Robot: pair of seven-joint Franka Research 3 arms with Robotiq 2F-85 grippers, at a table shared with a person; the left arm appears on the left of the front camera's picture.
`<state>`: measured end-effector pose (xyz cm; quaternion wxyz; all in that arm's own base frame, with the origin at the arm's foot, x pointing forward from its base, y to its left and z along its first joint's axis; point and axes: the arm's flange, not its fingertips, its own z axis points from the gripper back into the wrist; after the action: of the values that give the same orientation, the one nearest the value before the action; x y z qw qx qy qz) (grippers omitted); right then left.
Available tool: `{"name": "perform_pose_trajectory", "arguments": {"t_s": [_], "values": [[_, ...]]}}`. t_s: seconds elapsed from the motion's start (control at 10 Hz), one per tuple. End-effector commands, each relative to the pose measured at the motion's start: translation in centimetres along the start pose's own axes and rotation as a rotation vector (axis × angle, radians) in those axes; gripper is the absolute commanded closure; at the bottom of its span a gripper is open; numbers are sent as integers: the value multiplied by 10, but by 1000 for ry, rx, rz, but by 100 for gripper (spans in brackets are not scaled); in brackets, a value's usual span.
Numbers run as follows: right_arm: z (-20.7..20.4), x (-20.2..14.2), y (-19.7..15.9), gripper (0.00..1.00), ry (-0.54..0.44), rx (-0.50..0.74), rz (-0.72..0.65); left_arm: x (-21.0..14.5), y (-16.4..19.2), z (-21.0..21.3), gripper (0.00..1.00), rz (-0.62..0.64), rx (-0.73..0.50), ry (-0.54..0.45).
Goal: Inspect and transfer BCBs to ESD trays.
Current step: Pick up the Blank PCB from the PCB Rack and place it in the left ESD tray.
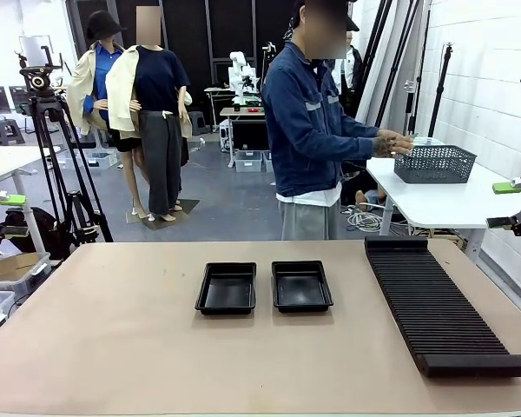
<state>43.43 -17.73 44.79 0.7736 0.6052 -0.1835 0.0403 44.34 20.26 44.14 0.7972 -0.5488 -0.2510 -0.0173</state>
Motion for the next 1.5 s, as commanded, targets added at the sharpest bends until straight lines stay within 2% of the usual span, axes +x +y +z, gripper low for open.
{"name": "perform_pose_trajectory", "arguments": {"t_s": [0.0, 1.4], "values": [[0, 0, 0, 0, 1, 2, 0, 0, 0, 2, 0, 0, 0, -4], [0, 0, 0, 0, 1, 2, 0, 0, 0, 2, 0, 0, 0, -4]]}}
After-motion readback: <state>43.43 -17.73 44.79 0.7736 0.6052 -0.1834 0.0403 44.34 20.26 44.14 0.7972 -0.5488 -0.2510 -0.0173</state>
